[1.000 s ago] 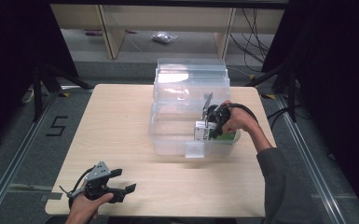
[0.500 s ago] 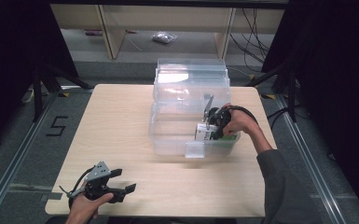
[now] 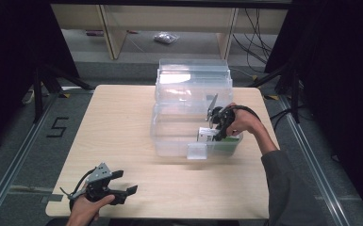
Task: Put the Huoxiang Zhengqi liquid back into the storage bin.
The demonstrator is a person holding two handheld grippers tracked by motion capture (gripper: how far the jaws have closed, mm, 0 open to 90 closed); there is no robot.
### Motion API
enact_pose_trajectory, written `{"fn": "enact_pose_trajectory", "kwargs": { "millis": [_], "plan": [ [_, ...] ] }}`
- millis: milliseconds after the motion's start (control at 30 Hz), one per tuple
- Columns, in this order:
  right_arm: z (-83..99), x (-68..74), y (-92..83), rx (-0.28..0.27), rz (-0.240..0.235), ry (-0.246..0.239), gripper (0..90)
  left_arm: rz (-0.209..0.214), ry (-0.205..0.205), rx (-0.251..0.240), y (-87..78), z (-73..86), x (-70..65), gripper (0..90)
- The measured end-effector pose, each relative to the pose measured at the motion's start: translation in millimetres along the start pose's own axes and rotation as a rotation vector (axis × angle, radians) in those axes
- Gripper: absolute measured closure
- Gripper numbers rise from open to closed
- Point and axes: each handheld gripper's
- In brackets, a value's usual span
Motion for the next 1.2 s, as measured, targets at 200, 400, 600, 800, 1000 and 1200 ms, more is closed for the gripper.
{"fn": "enact_pose_trajectory", "kwargs": {
  "millis": [200,400,600,800,1000,1200],
  "plan": [
    [5.3,-0.7,-15.0,-0.028,0.026,0.034,52.0,-0.008,-0.001,-0.002,0.7,0.5,-0.2,14.9],
    [8.5,1.1,-36.5,-0.059,0.047,0.127,49.3,-0.004,-0.002,0.006,0.4,0.0,0.5,14.9],
    [7.2,2.7,-43.7,-0.082,0.048,0.152,46.0,-0.010,-0.001,-0.004,0.5,0.2,0.0,14.9],
    [7.4,4.7,-48.5,-0.096,0.055,0.177,42.9,-0.011,0.000,-0.005,0.4,0.2,0.1,14.9],
    [8.9,8.4,-57.0,-0.114,0.077,0.223,38.5,-0.010,0.000,-0.004,0.6,0.2,0.0,14.9],
    [11.3,15.7,-63.8,-0.149,0.113,0.290,31.9,-0.012,0.000,-0.005,0.4,0.2,0.1,14.9]
  ]
}}
Point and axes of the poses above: each handheld gripper's, and its own axes: y roughly forward along the jaws, z roughly out of its underside, x roughly to its left, and after that the axes turned 15 degrees about z, right-handed
